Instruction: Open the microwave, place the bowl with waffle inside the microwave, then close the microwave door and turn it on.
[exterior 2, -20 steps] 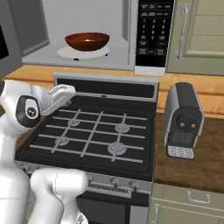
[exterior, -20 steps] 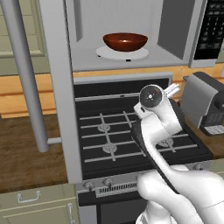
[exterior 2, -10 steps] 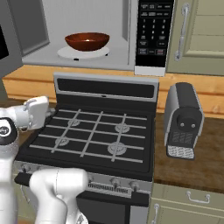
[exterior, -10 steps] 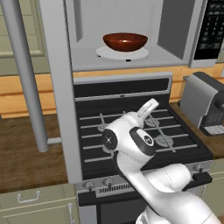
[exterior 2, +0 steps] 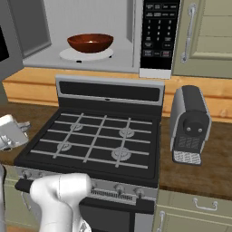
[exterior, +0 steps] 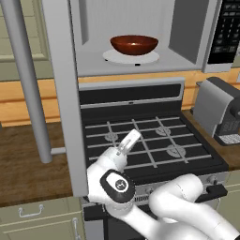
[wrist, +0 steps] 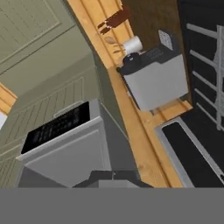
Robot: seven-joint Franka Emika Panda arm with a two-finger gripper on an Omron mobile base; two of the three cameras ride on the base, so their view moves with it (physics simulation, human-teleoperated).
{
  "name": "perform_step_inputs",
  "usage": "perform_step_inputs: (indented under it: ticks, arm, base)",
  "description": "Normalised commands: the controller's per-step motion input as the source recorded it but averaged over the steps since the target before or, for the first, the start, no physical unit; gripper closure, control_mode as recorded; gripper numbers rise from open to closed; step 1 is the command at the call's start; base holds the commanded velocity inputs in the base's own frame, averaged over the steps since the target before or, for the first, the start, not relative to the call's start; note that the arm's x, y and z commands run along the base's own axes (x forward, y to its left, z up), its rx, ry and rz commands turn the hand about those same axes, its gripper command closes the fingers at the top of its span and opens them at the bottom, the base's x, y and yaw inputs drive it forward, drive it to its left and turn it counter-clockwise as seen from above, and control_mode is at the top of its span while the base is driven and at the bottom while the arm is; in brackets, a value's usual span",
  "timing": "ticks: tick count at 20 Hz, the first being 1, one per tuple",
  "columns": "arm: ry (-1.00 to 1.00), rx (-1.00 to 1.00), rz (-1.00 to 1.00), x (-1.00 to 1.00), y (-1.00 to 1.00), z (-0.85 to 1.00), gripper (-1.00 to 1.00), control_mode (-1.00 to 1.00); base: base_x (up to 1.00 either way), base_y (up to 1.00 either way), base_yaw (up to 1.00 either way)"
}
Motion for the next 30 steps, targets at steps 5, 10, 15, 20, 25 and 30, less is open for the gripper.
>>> perform_step_inputs:
  ticks: [5, 10, 15, 20, 25, 30]
  arm:
    - [-0.2, -0.35, -0.03, -0.14, 0.89, -0.01, 1.0, -1.0]
    - [-0.2, -0.31, -0.02, -0.2, 0.82, 0.0, 1.0, -1.0]
    - [-0.17, -0.23, 0.0, -0.34, 0.72, 0.03, 1.0, -1.0]
    - [-0.15, -0.12, 0.0, -0.42, 0.58, 0.12, 1.0, -1.0]
    - [-0.11, -0.12, -0.01, -0.27, 0.64, 0.12, 1.0, -1.0]
    - [-0.07, -0.17, -0.07, -0.03, 0.79, 0.04, 1.0, -1.0]
  base:
    - [0.0, 0.0, 0.0]
    - [0.0, 0.0, 0.0]
    - [0.0, 0.0, 0.0]
    - [0.0, 0.0, 0.0]
    - [0.0, 0.0, 0.0]
    - [0.0, 0.0, 0.0]
